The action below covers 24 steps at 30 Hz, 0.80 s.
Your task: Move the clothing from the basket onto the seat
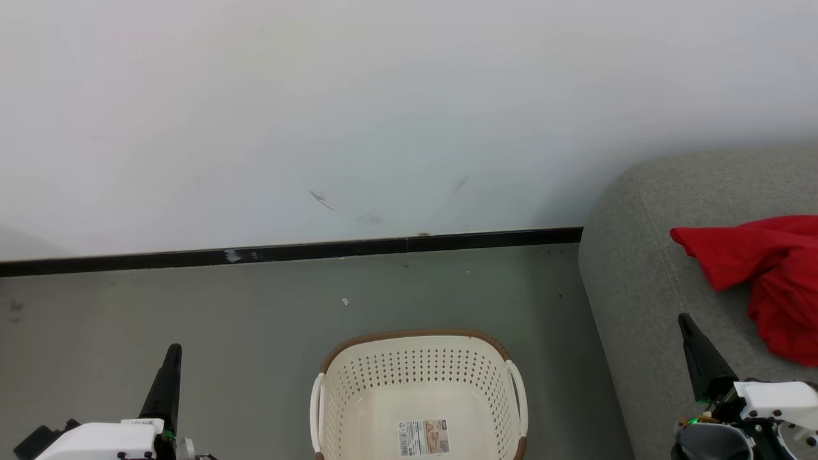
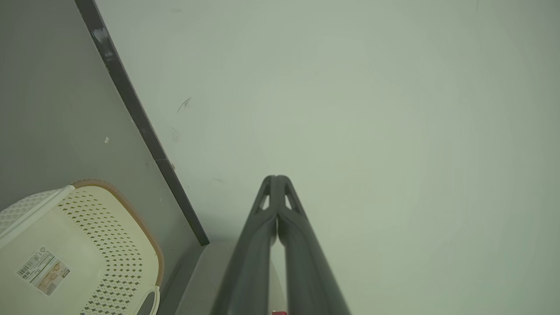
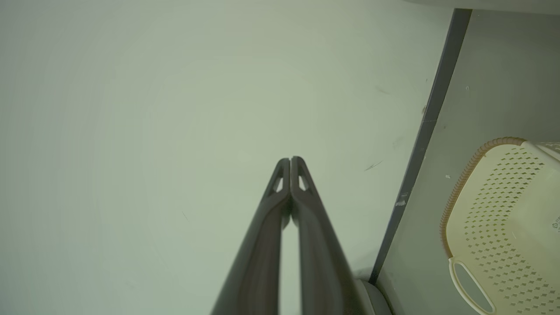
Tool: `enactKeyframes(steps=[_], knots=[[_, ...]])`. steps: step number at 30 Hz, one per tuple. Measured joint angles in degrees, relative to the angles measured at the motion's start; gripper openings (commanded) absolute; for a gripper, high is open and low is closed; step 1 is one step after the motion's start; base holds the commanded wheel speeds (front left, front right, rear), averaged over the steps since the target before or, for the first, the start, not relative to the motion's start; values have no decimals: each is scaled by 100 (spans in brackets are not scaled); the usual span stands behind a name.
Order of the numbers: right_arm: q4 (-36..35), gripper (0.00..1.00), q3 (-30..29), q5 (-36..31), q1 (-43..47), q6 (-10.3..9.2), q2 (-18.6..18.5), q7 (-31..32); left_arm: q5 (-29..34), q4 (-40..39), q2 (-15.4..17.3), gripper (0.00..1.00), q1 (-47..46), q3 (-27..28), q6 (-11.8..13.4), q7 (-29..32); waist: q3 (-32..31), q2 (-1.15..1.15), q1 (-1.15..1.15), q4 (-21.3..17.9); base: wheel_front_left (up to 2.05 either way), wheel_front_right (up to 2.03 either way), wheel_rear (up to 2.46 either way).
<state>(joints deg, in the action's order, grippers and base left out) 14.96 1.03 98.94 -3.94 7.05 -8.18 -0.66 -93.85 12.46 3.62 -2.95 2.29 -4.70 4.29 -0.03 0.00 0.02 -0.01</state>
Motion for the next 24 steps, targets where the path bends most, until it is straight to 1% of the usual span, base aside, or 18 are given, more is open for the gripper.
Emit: enactKeyframes(steps=[24], knots=[[4, 0, 2, 0, -1, 0, -1, 0, 0, 31, -1, 0, -1, 5, -1, 1, 0, 0, -1, 0, 0, 0, 0]])
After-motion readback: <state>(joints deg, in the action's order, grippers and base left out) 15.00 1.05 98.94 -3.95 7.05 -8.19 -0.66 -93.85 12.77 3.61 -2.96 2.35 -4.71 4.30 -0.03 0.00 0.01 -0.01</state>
